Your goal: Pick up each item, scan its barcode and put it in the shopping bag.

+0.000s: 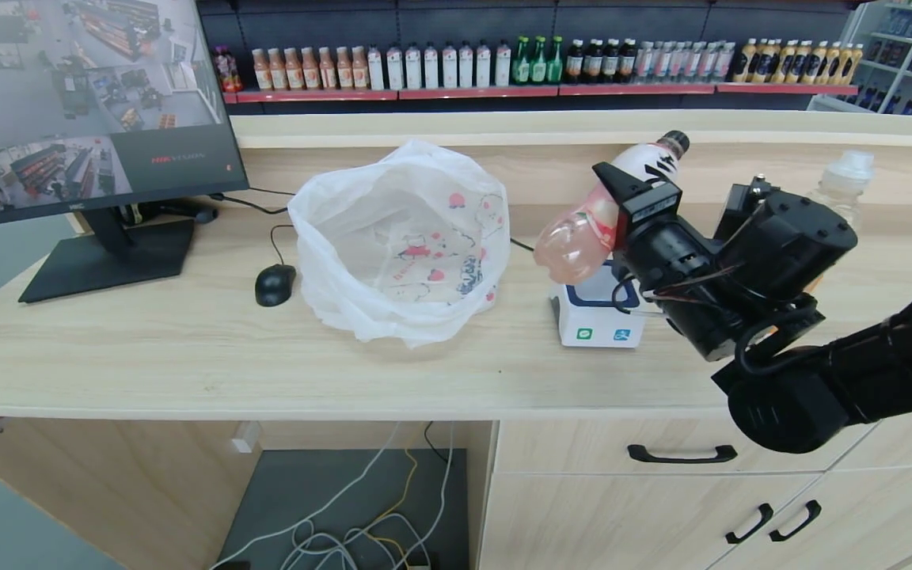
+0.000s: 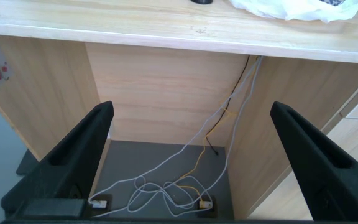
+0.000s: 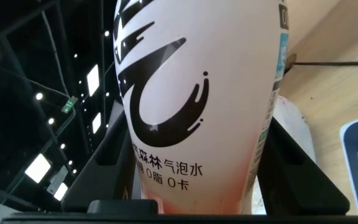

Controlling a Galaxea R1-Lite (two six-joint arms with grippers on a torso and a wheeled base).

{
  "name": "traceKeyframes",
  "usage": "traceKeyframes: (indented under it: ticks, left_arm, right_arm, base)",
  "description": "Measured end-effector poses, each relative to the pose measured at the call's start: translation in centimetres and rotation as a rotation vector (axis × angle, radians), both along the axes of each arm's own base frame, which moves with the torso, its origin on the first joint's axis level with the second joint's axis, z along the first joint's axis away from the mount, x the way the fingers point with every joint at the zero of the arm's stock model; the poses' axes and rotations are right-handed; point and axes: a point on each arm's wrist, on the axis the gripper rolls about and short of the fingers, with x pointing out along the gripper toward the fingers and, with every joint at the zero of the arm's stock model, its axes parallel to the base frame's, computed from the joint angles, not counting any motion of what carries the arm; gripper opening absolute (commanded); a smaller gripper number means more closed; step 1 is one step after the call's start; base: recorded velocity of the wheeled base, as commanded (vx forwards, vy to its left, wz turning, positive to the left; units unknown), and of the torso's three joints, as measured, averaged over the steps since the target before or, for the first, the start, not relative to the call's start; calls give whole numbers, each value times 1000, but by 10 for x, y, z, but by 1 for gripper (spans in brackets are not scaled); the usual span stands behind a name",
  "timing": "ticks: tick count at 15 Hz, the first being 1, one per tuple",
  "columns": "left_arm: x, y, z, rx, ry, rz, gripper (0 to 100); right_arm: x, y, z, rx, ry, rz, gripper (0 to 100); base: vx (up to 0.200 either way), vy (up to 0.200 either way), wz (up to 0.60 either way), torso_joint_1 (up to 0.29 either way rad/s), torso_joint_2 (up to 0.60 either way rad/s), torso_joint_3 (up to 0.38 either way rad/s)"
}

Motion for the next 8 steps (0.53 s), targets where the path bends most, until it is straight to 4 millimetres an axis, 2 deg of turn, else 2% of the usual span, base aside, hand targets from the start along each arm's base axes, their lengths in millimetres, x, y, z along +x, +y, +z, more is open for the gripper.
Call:
traceKeyframes:
  ticks: [8]
  left_arm:
    - [0, 0, 0, 0, 0, 0, 100]
  right_arm:
    - [30, -26, -15, 50, 42, -68, 0]
  base:
    - [0, 0, 0, 0, 0, 0]
